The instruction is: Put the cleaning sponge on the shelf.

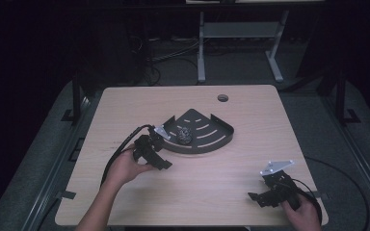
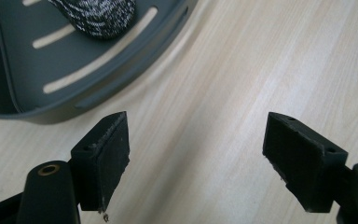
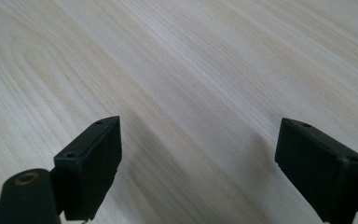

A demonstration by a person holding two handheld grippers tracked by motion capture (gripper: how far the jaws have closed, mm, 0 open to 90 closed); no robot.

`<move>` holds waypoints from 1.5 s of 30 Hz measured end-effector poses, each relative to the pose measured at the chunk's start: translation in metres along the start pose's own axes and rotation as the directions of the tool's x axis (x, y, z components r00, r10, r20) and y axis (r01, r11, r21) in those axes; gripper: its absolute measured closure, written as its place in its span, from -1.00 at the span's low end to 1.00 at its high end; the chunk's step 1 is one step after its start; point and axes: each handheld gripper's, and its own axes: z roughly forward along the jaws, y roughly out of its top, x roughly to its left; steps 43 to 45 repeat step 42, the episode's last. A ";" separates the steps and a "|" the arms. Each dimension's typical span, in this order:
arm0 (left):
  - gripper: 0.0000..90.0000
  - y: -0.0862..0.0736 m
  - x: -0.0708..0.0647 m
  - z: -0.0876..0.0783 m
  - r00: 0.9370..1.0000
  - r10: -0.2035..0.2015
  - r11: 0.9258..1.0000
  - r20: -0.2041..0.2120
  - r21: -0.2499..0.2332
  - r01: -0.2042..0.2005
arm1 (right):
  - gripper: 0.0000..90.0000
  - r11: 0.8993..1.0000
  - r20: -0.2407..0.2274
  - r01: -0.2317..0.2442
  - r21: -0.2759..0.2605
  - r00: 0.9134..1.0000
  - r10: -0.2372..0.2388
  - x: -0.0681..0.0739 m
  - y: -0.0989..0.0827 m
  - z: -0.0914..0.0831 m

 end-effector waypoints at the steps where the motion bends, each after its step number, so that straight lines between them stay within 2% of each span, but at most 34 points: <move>1: -0.51 -0.001 -0.001 0.000 1.000 0.000 1.000 -0.001 -0.001 0.000 | -0.68 1.000 -0.001 -0.001 -0.001 1.000 0.001 0.000 0.000 0.000; 42: -0.51 -0.055 -0.032 -0.009 0.999 -0.035 0.999 -0.008 -0.017 0.035 | -0.68 1.000 0.008 -0.004 -0.006 1.000 0.004 0.000 0.000 -0.003; 45: -0.51 -0.055 -0.032 -0.009 0.999 -0.035 0.999 -0.008 -0.017 0.035 | -0.68 1.000 0.008 -0.004 -0.006 1.000 0.004 0.000 0.000 -0.003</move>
